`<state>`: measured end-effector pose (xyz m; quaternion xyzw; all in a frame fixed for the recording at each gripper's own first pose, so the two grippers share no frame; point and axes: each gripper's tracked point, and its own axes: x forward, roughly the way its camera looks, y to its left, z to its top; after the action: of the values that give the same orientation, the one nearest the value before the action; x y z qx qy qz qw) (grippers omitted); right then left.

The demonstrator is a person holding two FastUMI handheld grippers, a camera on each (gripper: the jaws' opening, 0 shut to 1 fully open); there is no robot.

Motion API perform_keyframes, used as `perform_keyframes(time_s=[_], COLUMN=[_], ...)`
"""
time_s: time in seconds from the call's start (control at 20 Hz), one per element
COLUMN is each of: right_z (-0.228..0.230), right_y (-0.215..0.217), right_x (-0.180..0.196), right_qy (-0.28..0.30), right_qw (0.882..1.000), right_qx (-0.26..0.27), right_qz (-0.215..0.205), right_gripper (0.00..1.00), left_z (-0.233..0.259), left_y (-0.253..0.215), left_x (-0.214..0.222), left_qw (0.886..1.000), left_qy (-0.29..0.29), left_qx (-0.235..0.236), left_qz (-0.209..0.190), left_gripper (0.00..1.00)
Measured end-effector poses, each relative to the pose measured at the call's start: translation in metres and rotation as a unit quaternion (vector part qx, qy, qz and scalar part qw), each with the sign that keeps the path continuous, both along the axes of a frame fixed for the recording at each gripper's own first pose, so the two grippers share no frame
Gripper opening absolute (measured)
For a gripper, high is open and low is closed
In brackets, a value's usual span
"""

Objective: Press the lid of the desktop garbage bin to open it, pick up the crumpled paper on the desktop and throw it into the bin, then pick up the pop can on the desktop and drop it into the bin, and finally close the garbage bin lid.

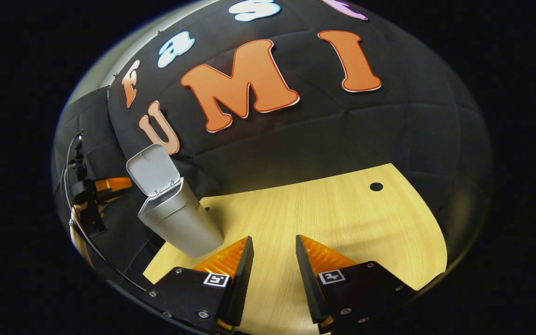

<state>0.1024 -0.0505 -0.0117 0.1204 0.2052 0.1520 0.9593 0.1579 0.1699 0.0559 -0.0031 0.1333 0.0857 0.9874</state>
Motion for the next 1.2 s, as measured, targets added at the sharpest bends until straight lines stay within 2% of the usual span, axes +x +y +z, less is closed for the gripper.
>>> perform_keyframes(time_s=[0.15,0.3,0.35,0.45,0.6,0.65,0.75,0.9,1.15,1.2], right_z=[0.002,0.004,0.007,0.01,0.011,0.01,0.011,0.012,0.012,0.012], right_y=[0.013,0.023,0.023,0.019,0.004,-0.002,-0.012,-0.022,-0.024,-0.022], right_x=[-0.004,-0.011,-0.014,-0.018,-0.021,-0.021,-0.02,-0.019,-0.017,-0.016], right_qy=[-0.005,-0.007,-0.011,-0.015,-0.015,-0.013,-0.008,-0.01,-0.007,-0.006], right_qw=[1.0,0.999,0.999,0.999,1.0,1.0,0.999,0.999,0.998,0.998], right_qx=[0.006,0.012,0.013,0.017,0.024,0.028,0.037,0.043,0.052,0.054], right_qz=[0.015,0.028,0.028,0.024,0.006,-0.002,-0.017,-0.03,-0.028,-0.026], right_gripper=[0.55,0.55,0.55,0.55,0.55,0.55,0.55,0.54,0.54,0.54], left_z=[0.086,0.135,0.14,0.141,0.128,0.118,0.087,0.054,0.004,-0.016], left_y=[0.017,0.038,0.05,0.067,0.082,0.085,0.084,0.093,0.082,0.079], left_x=[0.026,0.068,0.084,0.117,0.159,0.172,0.191,0.196,0.168,0.157], left_qw=[0.994,0.983,0.979,0.973,0.97,0.973,0.984,0.986,0.992,0.992], left_qy=[-0.092,-0.134,-0.136,-0.122,-0.073,-0.056,-0.014,0.023,0.063,0.081], left_qx=[0.055,0.107,0.126,0.166,0.206,0.198,0.154,0.129,0.059,0.047], left_qz=[0.028,0.065,0.083,0.105,0.11,0.104,0.091,0.1,0.088,0.084], left_gripper=[0.93,0.93,0.89,0.93,0.9,0.9,0.91,0.94,0.95,1.0])
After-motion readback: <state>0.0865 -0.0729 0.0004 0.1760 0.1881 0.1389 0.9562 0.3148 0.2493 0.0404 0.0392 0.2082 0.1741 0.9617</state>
